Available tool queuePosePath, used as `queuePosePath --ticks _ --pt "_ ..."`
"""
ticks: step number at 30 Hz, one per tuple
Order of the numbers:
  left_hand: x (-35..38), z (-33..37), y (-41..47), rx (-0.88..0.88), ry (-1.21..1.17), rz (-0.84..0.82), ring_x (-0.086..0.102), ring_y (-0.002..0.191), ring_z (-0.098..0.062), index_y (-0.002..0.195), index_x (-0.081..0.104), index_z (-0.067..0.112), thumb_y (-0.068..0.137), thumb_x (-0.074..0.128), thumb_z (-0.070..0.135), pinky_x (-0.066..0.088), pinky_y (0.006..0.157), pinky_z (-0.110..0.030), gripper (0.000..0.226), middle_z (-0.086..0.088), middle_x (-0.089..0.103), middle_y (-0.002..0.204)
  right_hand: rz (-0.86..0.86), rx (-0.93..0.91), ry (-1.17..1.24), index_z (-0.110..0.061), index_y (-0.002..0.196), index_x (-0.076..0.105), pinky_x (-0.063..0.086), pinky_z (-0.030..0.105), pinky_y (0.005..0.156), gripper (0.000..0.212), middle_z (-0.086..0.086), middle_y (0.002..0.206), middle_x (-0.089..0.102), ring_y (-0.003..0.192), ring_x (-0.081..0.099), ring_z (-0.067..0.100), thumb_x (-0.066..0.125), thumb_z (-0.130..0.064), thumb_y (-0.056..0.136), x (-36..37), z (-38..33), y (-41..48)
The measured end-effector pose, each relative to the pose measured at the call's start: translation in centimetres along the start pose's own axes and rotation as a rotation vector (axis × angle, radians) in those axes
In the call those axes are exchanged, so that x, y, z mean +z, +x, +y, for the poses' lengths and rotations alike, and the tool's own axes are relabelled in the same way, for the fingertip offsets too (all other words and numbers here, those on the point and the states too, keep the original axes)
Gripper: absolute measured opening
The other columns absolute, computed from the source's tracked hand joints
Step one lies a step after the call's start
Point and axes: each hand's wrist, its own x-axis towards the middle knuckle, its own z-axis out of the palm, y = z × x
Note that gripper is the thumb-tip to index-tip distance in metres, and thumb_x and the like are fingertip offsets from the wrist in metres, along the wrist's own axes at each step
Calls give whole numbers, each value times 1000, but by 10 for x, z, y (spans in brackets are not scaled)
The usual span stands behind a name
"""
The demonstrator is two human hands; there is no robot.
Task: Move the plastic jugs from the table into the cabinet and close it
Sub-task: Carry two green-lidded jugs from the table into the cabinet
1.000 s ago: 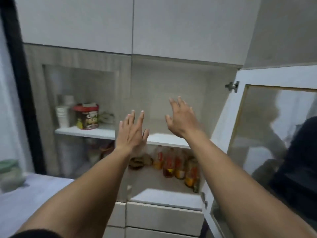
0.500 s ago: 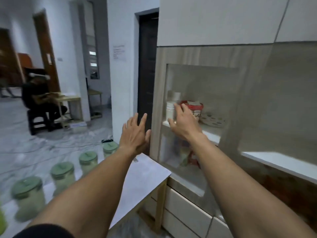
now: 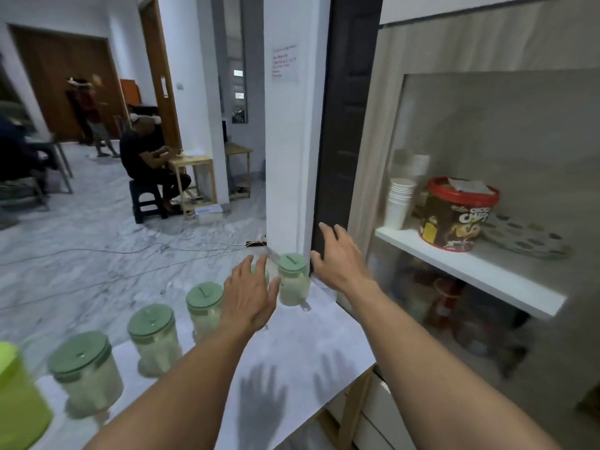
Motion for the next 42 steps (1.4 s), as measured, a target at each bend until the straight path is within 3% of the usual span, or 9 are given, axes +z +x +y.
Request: queuePosePath --ticks 5,12,16,19,21,23,28,32,42 --pt "74 -22 32 -189 -51 -44 42 131 -35 148 31 14 95 40 50 39 104 -47 64 -15 40 148 -81 13 30 -15 157 23 31 52 115 67 18 159 29 146 29 36 49 -31 97 72 45 63" --pt "171 -27 66 -508 -286 -41 37 131 -37 152 17 12 95 41 52 36 103 -49 73 -17 34 147 -217 86 160 -16 156 22 35 50 113 71 11 158 31 144 33 33 55 -36 96 174 110 127" --pt "217 -40 88 -774 -455 -25 46 126 -37 144 28 16 84 54 58 43 100 -51 78 -15 45 142 -325 313 394 -19 155 21 41 43 108 80 11 154 37 138 42 34 67 -36 91 228 136 154" --pt "238 -49 102 -960 -566 -26 57 114 -35 129 40 16 73 66 62 48 94 -48 77 -12 58 128 -349 422 530 -20 149 30 44 38 99 75 10 146 49 131 51 32 71 -35 88 259 143 168" --pt "247 -54 111 -1017 -604 -33 58 112 -35 126 48 14 75 70 55 48 92 -42 69 -11 62 124 -374 470 569 -20 140 39 50 37 91 65 9 133 60 115 62 32 73 -34 86 275 144 175" --pt "255 -61 119 -1039 -604 -28 59 113 -35 123 54 13 79 67 53 46 91 -39 62 -11 65 122 -385 495 578 -19 127 47 55 40 84 53 9 118 68 100 68 33 74 -34 84 289 143 180" --pt "268 -71 131 -985 -591 -4 63 102 -39 109 63 9 90 58 45 51 87 -43 41 -18 69 109 -385 520 605 -14 114 68 54 35 81 36 10 104 74 97 69 32 72 -36 86 309 144 190" --pt "265 -75 128 -940 -622 42 64 95 -36 103 62 8 92 57 31 48 79 -36 26 -18 70 104 -338 498 661 -13 109 69 54 39 86 26 9 102 73 98 67 32 69 -31 89 316 140 189" --pt "201 -70 128 -825 -629 74 54 79 -26 91 59 13 89 59 27 39 73 -30 15 -5 62 87 -238 486 727 -11 99 70 52 36 79 15 11 94 74 91 68 30 69 -21 88 264 111 171"
